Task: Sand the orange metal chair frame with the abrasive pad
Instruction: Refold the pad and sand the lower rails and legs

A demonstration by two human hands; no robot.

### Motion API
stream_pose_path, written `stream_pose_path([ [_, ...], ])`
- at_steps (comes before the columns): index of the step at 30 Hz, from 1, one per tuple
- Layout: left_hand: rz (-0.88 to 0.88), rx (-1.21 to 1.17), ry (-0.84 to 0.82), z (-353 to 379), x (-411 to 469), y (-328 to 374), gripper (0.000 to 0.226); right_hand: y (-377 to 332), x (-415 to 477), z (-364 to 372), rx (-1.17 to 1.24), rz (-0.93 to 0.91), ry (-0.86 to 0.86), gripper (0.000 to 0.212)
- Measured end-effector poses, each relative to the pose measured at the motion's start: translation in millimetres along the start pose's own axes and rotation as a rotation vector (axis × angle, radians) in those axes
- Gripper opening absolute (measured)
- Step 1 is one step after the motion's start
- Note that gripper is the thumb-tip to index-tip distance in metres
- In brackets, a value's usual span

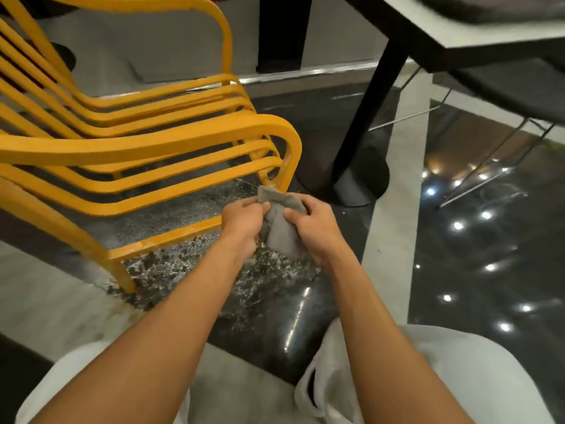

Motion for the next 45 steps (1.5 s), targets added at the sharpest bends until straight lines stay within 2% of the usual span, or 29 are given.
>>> stream_pose_path([
  [3, -0.032, -0.086, 0.037, -5, 1, 2, 0.014, -10, -2, 8, -0.064, 0.021, 0.069, 0.029],
  [6, 0.008, -0.106, 0.124, -5, 2, -4, 0.022, -19, -2, 10, -0.200, -0.036, 0.131, 0.024],
  [10, 0.047, -0.177, 0.103, 8, 2, -5, 0.006, -23, 5, 10, -0.330, -0.104, 0.099, 0.017],
  [13, 0.052, -0.231, 0.060, 18, 7, -5, 0.010, -21, 16, 12, -0.347, -0.074, 0.007, 0.011],
  [17, 0.095, -0.298, 0.083, 21, 18, -4, 0.009, -16, 31, 13, -0.234, -0.011, -0.205, 0.022],
  [19, 0.151, -0.303, 0.061, 23, 25, 0, 0.015, -21, 39, 7, -0.219, 0.006, -0.231, 0.021],
  [25, 0.557, 0.043, 0.022, 31, 48, 16, 0.029, -45, 71, -35, -0.220, 0.001, 0.063, 0.017],
  [28, 0.697, 0.125, -0.016, 38, 57, 24, 0.030, -44, 84, -47, -0.203, -0.022, 0.184, 0.020],
  [30, 0.800, 0.170, 0.026, 43, 60, 27, 0.027, -42, 90, -47, -0.203, -0.055, 0.249, 0.019],
  [37, 0.997, 0.203, 0.189, 53, 69, 26, 0.018, -52, 93, -25, -0.146, -0.176, 0.237, 0.019],
  [45, 1.069, 0.321, 0.168, 54, 76, 15, 0.016, -53, 90, -23, -0.108, -0.169, 0.228, 0.017],
])
Point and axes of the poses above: each hand's wrist, its own x-axis towards the middle knuckle, its own z-axis out of the palm, y = z × x, the point moved 1 cm from there along x, towards the middle knuckle, and after that the axes turned 2 degrees about -x, right-handed, at the moved point
